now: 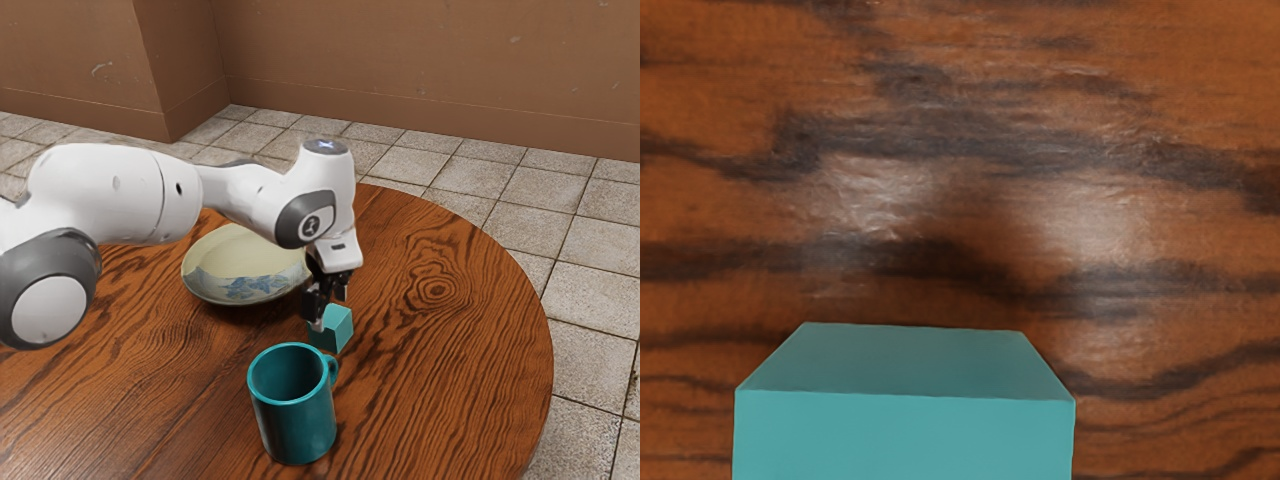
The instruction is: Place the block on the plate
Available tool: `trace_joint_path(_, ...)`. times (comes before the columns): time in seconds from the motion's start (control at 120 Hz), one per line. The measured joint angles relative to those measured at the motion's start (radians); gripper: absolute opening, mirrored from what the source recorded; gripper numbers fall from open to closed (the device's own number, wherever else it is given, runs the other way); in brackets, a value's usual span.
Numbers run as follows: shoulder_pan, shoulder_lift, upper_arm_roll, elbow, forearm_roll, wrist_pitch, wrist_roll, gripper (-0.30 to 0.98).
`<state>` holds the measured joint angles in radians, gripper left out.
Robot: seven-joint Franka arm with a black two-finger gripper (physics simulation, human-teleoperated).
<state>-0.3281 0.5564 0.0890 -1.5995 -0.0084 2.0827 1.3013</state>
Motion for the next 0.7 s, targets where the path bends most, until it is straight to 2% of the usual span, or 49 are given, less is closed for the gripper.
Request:
trace_joint_path(0.567,0.009,0.092,0.0,0.005,-0.008,0.107,0.051,0.68)
trace_joint_path(0.7,0.009,0.093,0.0,0.007,-0.006,0.114,0.058,0.4)
